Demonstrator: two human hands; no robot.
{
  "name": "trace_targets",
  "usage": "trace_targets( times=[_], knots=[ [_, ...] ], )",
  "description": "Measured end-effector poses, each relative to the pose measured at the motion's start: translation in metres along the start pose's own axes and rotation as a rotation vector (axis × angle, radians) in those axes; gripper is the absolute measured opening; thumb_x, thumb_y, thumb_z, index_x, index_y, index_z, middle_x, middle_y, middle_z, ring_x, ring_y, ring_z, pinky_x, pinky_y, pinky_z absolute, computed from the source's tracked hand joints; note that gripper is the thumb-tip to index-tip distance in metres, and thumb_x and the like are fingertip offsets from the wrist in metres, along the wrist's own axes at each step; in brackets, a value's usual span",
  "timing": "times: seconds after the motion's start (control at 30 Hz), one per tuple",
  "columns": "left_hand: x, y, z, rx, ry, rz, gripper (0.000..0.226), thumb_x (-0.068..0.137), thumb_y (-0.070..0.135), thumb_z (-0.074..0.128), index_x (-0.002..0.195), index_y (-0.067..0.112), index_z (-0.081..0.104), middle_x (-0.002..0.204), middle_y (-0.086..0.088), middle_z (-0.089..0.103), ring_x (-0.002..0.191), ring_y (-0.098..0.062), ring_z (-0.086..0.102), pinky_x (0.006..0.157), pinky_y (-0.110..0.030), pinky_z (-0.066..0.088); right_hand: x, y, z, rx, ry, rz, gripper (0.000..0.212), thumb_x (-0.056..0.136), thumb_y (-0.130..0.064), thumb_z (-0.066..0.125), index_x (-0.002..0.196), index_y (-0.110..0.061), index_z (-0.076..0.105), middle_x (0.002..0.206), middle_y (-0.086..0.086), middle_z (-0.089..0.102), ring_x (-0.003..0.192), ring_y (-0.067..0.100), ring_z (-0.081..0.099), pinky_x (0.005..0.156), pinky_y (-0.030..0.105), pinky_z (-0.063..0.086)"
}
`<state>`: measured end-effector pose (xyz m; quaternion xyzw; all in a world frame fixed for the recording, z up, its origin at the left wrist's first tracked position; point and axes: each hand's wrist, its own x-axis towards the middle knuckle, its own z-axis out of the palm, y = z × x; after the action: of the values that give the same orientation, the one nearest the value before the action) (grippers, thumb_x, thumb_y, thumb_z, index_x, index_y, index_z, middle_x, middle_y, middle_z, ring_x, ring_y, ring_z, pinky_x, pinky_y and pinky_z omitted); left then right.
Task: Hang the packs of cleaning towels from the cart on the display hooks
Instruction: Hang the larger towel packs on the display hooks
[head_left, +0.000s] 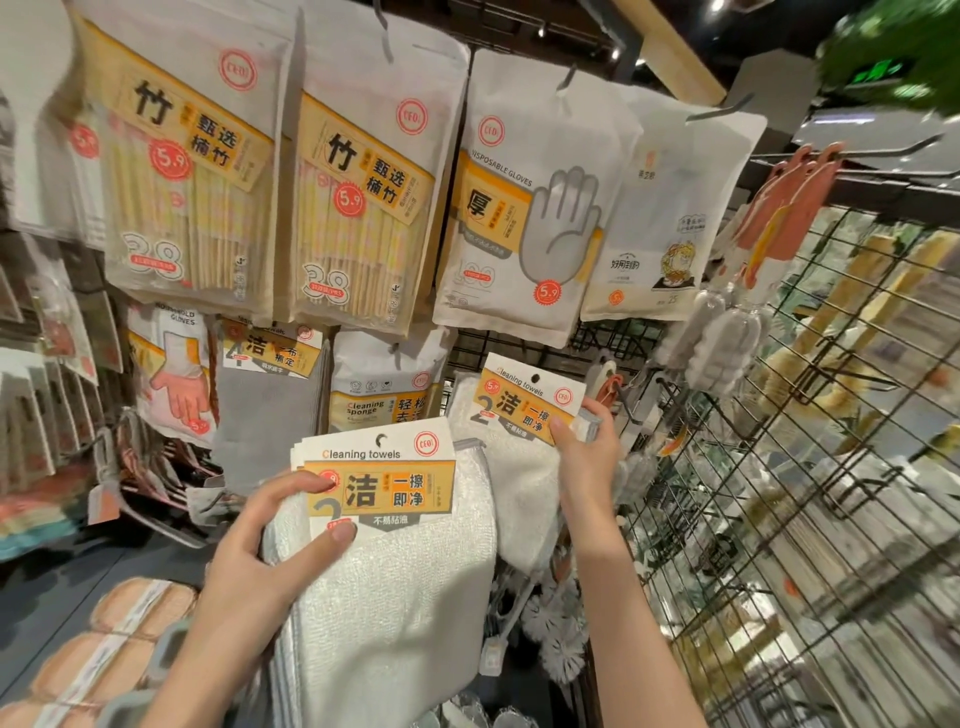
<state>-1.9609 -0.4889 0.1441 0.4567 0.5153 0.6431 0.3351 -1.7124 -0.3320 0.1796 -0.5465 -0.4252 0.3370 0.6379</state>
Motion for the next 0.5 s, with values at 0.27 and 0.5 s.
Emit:
trace_targets(
  times=[0.27,0.5],
  knots=[
    [0.0002,0.0026,0.0014,0.008,0.026,0.01,0.048,0.056,0.033,0.089,0.098,0.041,0.067,0.108,0.032,0.062,0.101,0.019,0.052,0.088,-0.03,0.037,0.0046,-0.0006,0.0067,0.001,-0.026,-0.099,0.038,0.084,0.0,0.065,0.113,-0.022,0.055,0.106,-0.011,0.055,0.092,-0.004,0.054,0.065,0.003,0.043],
    [-0.0016,0.0064,0.0051,-0.045,0.03,-0.005,0.039,0.058,0.027,0.079,0.093,0.038,0.068,0.107,0.03,0.064,0.103,0.015,0.053,0.093,-0.034,0.037,0.0052,0.0063,0.005,0.019,0.001,-0.084,0.039,0.083,-0.001,0.066,0.114,-0.022,0.054,0.11,-0.009,0.055,0.1,0.005,0.055,0.07,0.006,0.042]
  ],
)
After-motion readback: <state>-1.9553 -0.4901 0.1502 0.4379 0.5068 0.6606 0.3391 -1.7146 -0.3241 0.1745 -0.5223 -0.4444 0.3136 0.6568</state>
